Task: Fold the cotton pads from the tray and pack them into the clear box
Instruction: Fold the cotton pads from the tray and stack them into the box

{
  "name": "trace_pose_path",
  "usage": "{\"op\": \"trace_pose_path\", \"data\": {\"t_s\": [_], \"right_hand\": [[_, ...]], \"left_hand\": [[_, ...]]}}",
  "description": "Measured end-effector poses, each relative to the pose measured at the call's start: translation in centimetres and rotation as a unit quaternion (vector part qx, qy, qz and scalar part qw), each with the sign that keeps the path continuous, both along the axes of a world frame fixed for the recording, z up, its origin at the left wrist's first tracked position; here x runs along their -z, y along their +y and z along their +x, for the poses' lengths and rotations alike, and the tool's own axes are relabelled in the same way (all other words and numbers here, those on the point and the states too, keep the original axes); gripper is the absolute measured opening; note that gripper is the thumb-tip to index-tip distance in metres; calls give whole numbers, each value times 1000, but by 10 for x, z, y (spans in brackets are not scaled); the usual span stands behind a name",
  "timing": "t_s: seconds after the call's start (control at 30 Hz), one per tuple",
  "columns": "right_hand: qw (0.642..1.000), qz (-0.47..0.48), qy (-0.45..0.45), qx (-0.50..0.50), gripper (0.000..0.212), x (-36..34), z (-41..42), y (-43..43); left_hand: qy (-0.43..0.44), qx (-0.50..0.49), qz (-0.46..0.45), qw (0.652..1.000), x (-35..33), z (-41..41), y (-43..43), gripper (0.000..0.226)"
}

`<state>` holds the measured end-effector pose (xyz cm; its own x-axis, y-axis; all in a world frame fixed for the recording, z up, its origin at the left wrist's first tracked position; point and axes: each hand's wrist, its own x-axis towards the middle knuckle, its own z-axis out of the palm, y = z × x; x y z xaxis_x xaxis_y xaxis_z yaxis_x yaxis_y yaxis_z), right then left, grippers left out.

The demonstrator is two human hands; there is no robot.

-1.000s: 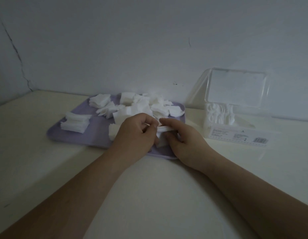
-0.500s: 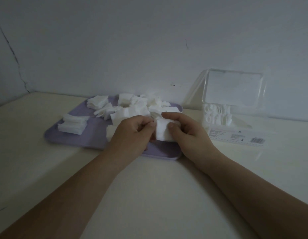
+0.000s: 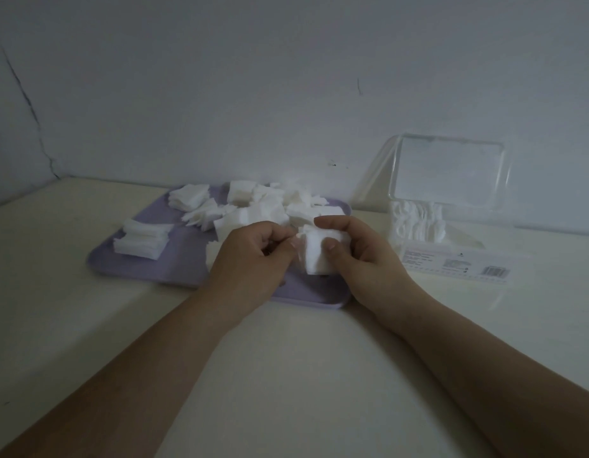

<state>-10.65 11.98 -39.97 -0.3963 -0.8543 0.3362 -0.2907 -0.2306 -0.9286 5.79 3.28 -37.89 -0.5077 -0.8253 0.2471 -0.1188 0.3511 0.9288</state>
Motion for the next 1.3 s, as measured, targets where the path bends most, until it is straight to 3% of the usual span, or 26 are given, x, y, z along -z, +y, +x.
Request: {"op": "trace_pose_path", "data": {"t_s": [0.43,0.6,0.7,0.8,0.87,0.93,1.0,1.07,1.17,1.3], "right_hand": [[999,-4,42,19,17,0,-2,0],[1000,-4,17,8,17,0,-1,-2],[1000,16,-8,-1,40,1,-3,-2],[999,41,-1,6,32,2,-4,-2],[999,38,-8,21,24,2,-3,-1],[999,36,-13,33,24,1,-2,1],[998,35,-4,42,18,-1,0,3],[998,33,12,57,12,-2,1,5],[993,32,56,98,10,-6,1,9],[985,32,92,140,11,-7,1,8]], "left_hand": [[-9,20,2,1000,0,-2,-2,15],[-12,40,-48,998,4,-3,3,5],[-29,25,-75,996,2,1,0,12],[-54,-1,-148,988,-3,7,-5,12],[-92,-78,-238,964,-10,16,-12,7],[-195,-149,-291,925,-15,28,-20,15],[-287,-151,-268,907,-16,37,-24,33],[-313,-122,-249,909,-10,37,-23,28],[-251,-53,-245,935,-5,28,-19,8],[-172,-64,-252,950,-4,28,-21,14]]}}
